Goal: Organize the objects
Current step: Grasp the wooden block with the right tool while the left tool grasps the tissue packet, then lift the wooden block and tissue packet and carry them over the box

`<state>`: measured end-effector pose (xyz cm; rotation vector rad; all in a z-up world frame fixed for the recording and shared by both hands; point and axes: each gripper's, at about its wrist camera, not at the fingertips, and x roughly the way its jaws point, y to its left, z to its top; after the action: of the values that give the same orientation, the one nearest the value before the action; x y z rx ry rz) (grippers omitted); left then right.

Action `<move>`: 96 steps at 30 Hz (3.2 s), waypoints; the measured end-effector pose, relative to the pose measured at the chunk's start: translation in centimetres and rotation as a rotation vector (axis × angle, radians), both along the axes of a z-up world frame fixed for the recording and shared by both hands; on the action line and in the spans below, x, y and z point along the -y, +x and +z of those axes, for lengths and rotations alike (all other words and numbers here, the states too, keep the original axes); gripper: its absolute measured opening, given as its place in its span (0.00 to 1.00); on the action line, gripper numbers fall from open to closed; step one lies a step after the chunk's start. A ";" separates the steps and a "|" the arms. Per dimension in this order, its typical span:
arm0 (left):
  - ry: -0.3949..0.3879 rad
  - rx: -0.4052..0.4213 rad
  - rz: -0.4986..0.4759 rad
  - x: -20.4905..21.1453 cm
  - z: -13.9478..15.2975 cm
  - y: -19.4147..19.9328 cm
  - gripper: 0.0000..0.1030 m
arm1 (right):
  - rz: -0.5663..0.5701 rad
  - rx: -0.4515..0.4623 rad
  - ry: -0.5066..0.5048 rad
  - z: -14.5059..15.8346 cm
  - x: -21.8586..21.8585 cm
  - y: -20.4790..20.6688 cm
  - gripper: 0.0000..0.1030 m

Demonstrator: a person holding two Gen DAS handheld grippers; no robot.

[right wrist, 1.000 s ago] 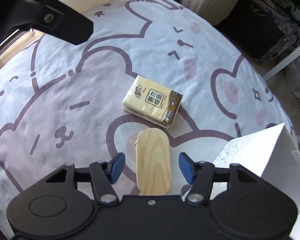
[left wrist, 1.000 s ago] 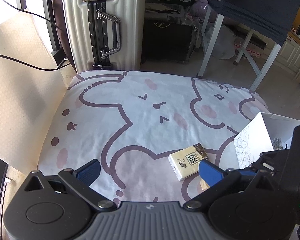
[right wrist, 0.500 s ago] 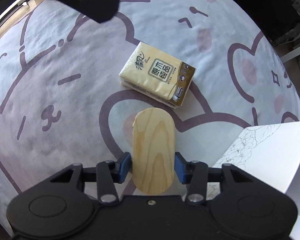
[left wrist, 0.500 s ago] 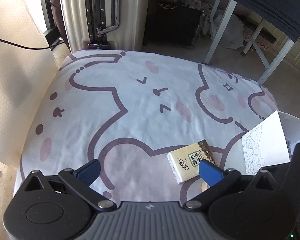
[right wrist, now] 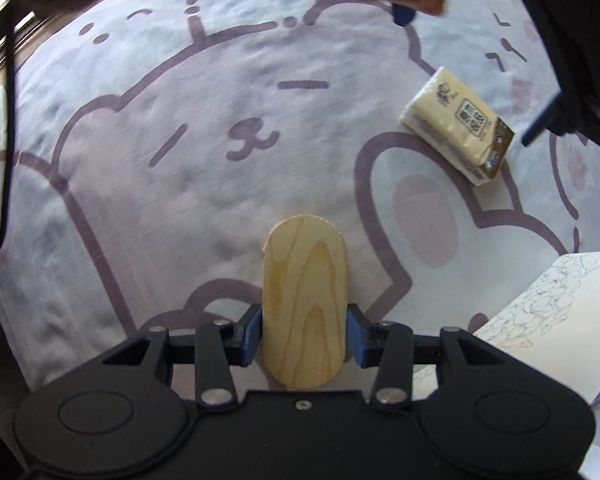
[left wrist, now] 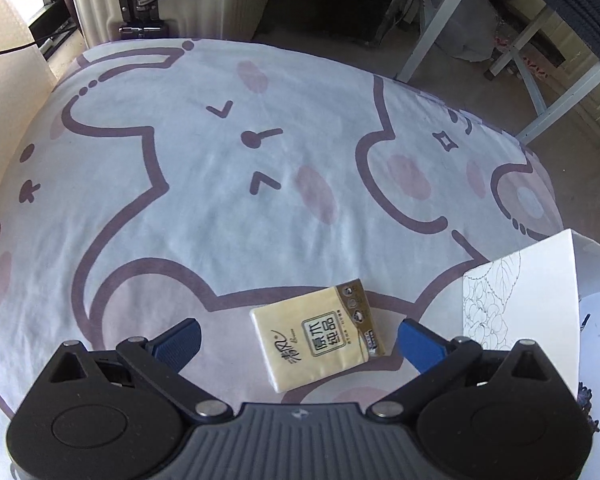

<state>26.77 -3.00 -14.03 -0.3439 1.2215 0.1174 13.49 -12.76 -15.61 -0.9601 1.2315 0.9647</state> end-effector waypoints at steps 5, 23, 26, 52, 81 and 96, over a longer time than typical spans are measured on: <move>0.031 -0.043 0.014 1.4 -1.5 1.4 1.00 | 0.056 -0.020 0.004 0.4 0.6 -2.0 0.44; 0.141 -0.059 -0.003 -3.6 -3.1 -1.9 0.73 | 0.235 0.092 0.012 1.3 0.4 -3.9 0.44; 0.151 -0.078 -0.005 -6.0 -3.4 -4.3 0.73 | 0.262 0.118 0.012 1.5 -0.2 -4.0 0.44; 0.178 -0.096 -0.170 -8.7 -3.1 -16.4 0.74 | -0.888 -0.032 0.301 3.1 2.6 -0.5 0.84; 0.195 -0.101 -0.204 -9.7 -3.8 -17.4 0.81 | -1.242 0.133 0.225 -2.6 -0.9 -2.0 0.95; 0.209 0.019 -0.160 -10.2 1.7 -17.0 0.72 | -1.118 0.155 0.345 1.6 0.1 -1.7 0.91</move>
<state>9.79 7.24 -12.31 -0.0650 1.2015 0.1026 11.76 -12.91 -14.01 0.0080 1.1650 0.1759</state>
